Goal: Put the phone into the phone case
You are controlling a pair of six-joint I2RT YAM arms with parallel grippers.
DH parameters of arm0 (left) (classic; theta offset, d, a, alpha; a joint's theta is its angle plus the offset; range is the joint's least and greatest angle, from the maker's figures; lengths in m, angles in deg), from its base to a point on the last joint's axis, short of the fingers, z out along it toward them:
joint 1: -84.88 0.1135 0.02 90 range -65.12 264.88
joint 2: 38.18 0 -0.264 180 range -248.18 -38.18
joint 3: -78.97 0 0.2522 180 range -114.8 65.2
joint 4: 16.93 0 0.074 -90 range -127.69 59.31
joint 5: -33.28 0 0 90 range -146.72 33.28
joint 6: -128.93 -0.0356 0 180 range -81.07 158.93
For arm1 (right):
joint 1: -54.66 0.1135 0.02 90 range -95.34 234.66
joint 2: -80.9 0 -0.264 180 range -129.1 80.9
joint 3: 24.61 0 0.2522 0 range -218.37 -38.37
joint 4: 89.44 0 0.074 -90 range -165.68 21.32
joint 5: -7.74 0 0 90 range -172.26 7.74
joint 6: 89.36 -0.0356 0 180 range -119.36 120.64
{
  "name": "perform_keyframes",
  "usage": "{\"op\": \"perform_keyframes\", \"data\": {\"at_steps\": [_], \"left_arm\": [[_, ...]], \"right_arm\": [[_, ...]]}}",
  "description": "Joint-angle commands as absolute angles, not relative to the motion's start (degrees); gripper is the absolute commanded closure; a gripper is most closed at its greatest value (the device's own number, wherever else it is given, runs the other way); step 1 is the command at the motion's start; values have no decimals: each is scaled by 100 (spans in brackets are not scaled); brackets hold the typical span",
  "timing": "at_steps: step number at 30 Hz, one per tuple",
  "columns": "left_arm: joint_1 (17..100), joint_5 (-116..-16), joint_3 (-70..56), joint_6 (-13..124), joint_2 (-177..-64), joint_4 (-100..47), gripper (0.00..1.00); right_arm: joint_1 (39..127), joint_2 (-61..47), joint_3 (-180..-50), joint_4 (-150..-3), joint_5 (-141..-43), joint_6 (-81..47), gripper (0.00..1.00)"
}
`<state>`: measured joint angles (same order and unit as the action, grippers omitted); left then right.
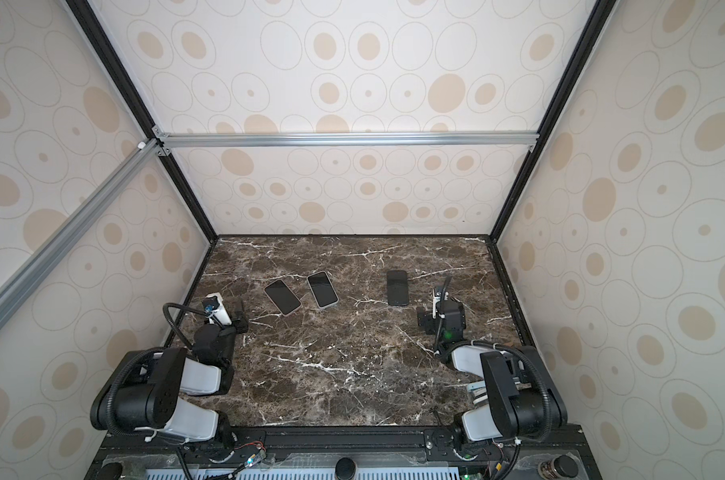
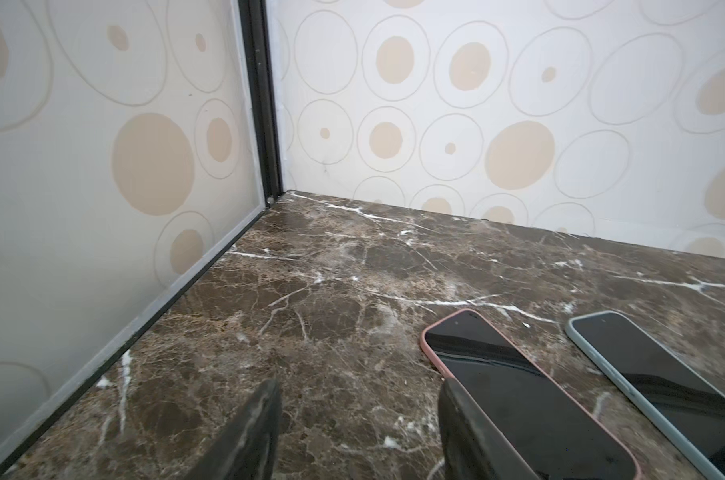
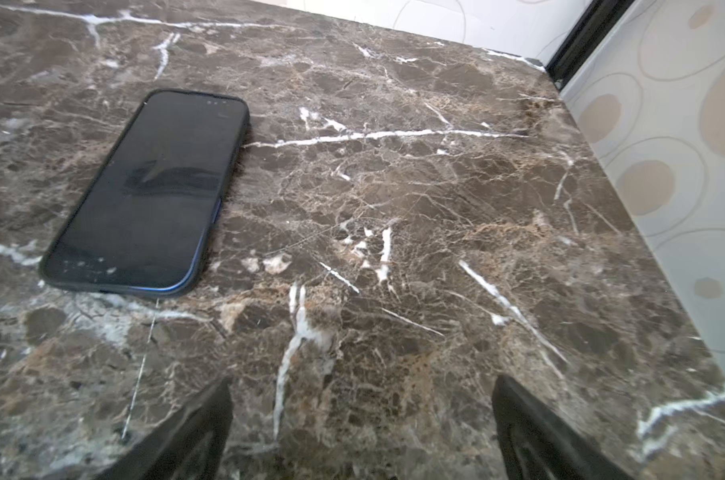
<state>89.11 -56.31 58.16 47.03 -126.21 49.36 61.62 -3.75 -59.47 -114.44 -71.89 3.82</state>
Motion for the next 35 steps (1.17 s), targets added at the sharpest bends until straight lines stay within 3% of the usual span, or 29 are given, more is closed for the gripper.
{"op": "perform_keyframes", "data": {"at_steps": [1, 3, 4, 5, 6, 35], "left_arm": [[8899, -6175, 5793, 4388, -12968, 5906, 38], [8809, -5804, 5607, 4365, -12846, 5390, 36], [8755, -5663, 5578, 4360, -12909, 5419, 32], [8698, -5495, 5490, 4344, -12854, 5151, 9], [8613, -5283, 5406, 4296, -12847, 4978, 1], [8527, -5659, 5255, 4060, -12873, 4753, 1]], "right_arm": [[5879, -959, -5622, -13836, -7795, 379, 1], [5854, -599, -6176, -12037, -7479, 173, 1], [5798, -813, -6280, -12254, -7418, 91, 0], [5778, -888, -6150, -12631, -7389, 77, 0], [5775, -820, -6224, -12310, -7319, 50, 0], [5781, -716, -6230, -12156, -7355, 57, 0]]}}
